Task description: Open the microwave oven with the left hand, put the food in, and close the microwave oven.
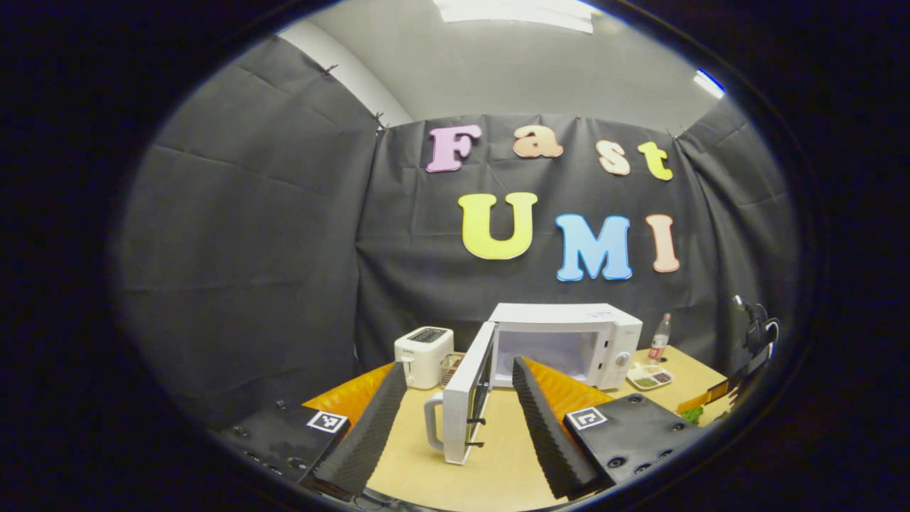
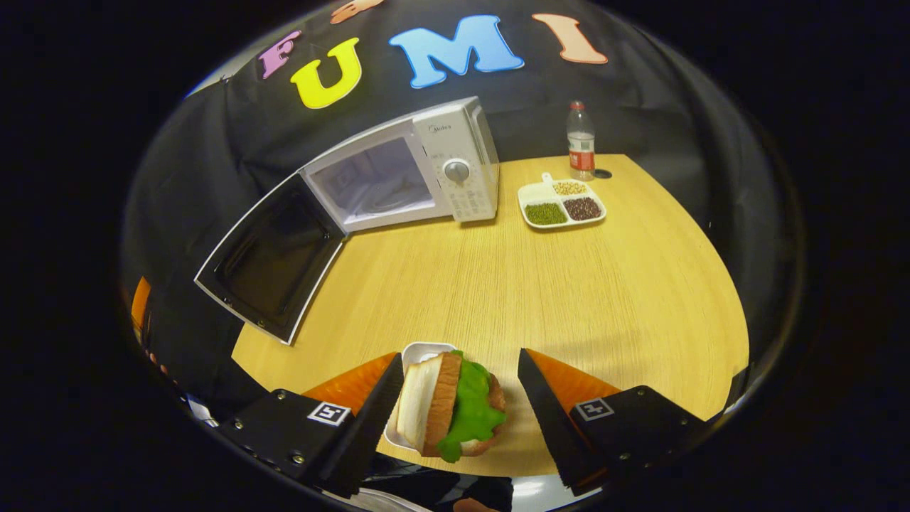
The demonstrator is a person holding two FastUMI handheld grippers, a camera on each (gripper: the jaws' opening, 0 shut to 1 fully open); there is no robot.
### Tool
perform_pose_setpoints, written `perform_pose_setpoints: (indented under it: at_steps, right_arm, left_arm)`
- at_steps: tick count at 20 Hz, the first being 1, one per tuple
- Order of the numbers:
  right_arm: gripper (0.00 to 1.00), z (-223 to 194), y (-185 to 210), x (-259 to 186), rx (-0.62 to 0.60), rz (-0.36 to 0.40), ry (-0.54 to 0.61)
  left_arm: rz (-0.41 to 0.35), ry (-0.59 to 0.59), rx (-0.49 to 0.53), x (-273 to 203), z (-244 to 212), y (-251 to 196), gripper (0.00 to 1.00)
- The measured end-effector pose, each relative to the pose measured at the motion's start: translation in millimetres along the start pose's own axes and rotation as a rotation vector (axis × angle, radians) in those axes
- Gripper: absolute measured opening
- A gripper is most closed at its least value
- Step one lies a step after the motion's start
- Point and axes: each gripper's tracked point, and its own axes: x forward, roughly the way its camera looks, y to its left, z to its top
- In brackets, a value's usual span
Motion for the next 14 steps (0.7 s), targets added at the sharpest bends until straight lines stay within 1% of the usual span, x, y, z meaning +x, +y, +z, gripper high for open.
perform_pose_setpoints:
  at_steps: [1,5,7,8,10,11,12,13,14]
  right_arm:
    - [0.98,-6,0,3,0.019,0.026,0.032]
    - [0.99,-30,6,11,0.111,0.121,0.159]
    - [0.95,-41,7,15,0.154,0.150,0.219]
    - [0.88,-48,8,17,0.173,0.163,0.249]
    - [0.86,-52,16,15,0.224,0.214,0.288]
    - [0.68,-53,22,15,0.261,0.244,0.299]
    - [0.51,-51,23,19,0.280,0.251,0.304]
    - [0.46,-50,23,19,0.282,0.261,0.310]
    - [0.45,-50,22,17,0.276,0.261,0.307]
  left_arm:
    - [0.008,0.002,0.008,-2,-1,-4,0.98]
    - [0.042,-0.003,0.015,-7,2,-13,0.97]
    - [0.065,0.001,0.023,-11,2,-13,0.97]
    - [0.079,-0.002,0.028,-13,2,-14,0.98]
    - [0.096,-0.003,0.035,-17,2,-18,0.97]
    - [0.105,-0.004,0.041,-19,2,-19,0.98]
    - [0.118,-0.006,0.044,-20,2,-18,0.98]
    - [0.125,-0.007,0.039,-21,3,-18,0.97]
    - [0.132,-0.010,0.032,-22,3,-20,0.96]
